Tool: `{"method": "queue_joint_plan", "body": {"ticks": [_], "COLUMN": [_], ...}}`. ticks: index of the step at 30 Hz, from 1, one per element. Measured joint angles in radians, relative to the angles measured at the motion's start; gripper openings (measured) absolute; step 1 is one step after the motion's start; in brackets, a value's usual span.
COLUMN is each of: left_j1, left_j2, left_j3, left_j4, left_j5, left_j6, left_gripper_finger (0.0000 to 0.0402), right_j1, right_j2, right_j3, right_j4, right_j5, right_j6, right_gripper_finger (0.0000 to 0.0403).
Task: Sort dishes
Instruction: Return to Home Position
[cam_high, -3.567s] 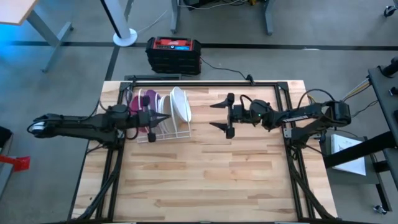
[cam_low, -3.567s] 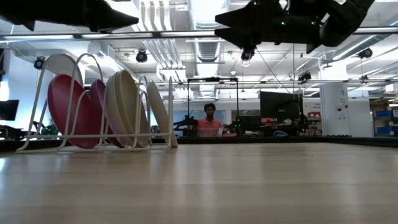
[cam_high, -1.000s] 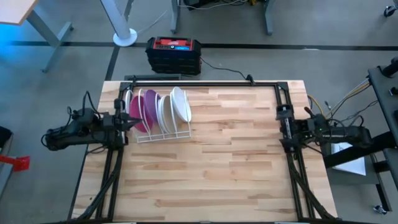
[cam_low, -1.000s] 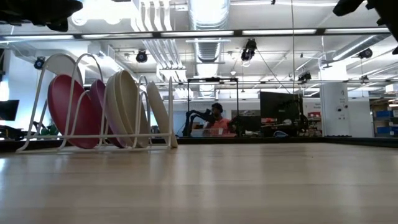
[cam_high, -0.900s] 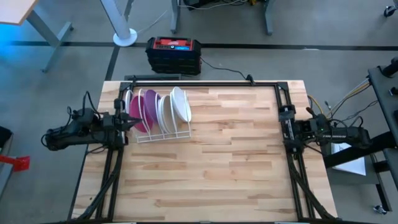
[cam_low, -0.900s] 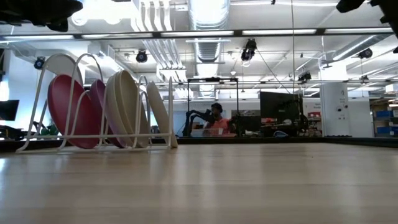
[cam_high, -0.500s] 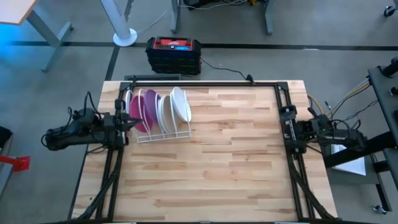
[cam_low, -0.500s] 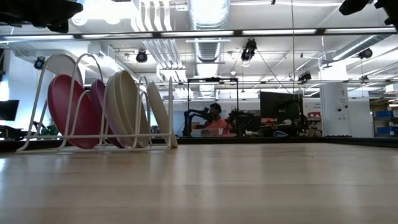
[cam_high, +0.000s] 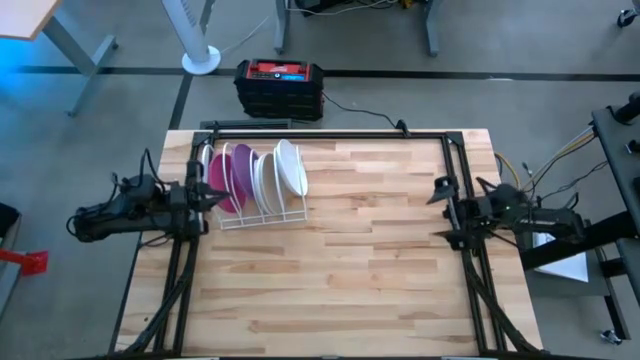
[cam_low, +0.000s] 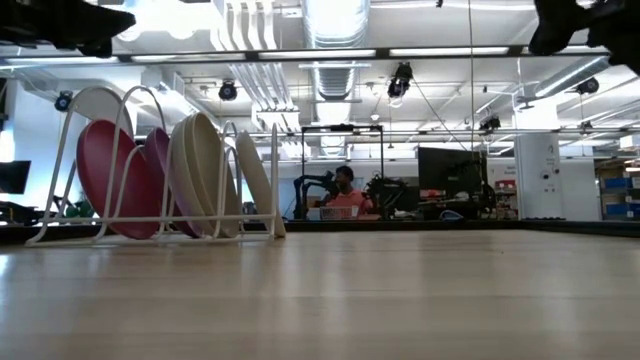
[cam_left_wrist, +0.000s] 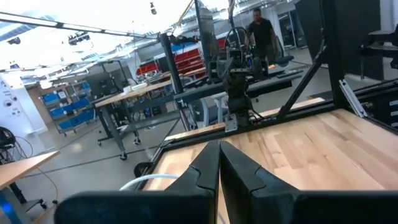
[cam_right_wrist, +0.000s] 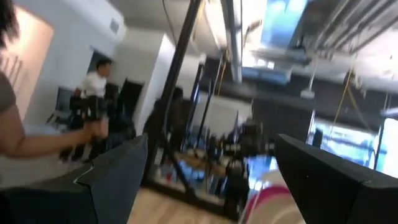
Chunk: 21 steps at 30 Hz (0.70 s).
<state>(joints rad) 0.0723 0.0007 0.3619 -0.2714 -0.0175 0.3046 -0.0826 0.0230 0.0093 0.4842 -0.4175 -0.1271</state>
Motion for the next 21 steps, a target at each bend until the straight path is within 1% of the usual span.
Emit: {"method": "queue_joint_plan", "body": {"ticks": [5,7,12,14,16,19,21], "left_j1": [0.0,0.0,0.0,0.0,0.0,0.0,0.0], "left_j2": [0.0,0.0,-0.001,0.001,0.001,0.0,-0.001], "left_j3": [-0.034,-0.054,-0.104,-0.127,-0.153,-0.201,-0.222], "left_j4": [0.0,-0.004,-0.008,-0.01,-0.022,-0.014,0.018], "left_j5": [-0.035,-0.037,-0.036,-0.036,-0.033,0.003,0.071], "left_j6": [0.0,0.0,-0.005,-0.032,-0.077,-0.142,-0.174], "left_gripper_finger": [0.0001,0.0001,0.0001,0.0001,0.0001,0.0001,0.0001], "right_j1": [0.0,0.0,0.0,0.0,0.0,0.0,0.0], "right_j2": [0.003,0.003,0.004,0.003,0.004,0.004,0.004], "right_j3": [0.0,0.0,0.0,0.0,0.0,0.0,0.0], "right_j4": [-0.155,-0.223,-0.333,-0.346,-0.35,-0.347,-0.348], "right_j5": [0.004,0.039,0.193,0.216,0.213,0.211,0.211], "right_j6": [-0.075,-0.099,-0.102,-0.101,-0.101,-0.084,-0.072], "right_gripper_finger": [0.0344,0.0344,0.0344,0.0344,0.0344,0.0344,0.0344]}}
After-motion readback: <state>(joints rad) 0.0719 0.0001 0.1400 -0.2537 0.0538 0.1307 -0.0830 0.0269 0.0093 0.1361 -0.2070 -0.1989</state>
